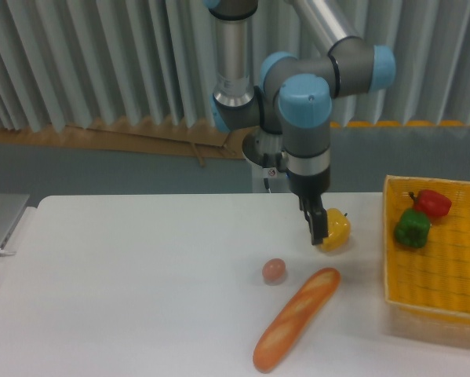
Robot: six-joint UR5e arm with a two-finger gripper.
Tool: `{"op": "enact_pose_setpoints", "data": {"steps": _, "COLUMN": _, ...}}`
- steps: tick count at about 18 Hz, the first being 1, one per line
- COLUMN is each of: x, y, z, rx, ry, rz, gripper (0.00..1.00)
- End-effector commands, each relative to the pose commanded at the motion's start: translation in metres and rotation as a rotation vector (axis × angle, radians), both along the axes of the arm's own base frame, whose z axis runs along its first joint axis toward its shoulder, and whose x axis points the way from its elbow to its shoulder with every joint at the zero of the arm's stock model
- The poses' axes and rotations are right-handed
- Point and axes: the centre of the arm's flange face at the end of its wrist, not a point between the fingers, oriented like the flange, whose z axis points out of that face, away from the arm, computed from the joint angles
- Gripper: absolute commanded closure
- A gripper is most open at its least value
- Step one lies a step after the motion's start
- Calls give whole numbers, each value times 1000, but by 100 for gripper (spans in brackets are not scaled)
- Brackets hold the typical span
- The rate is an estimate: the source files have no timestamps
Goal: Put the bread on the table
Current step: 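Open the gripper and raise it away from the bread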
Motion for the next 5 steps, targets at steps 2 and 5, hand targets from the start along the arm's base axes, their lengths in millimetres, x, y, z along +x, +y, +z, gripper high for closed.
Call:
{"op": "enact_pose_setpoints", "data": {"steps": 2, "x": 15, "y": 2, "z": 5, "rx": 15, "ry": -19, "rz": -15, "gripper": 0}}
{"op": "enact_pose_setpoints", "data": {"steps": 5, "x": 24, "y": -1, "z": 11, "rx": 35, "ry": -28, "rz": -19, "gripper": 0}}
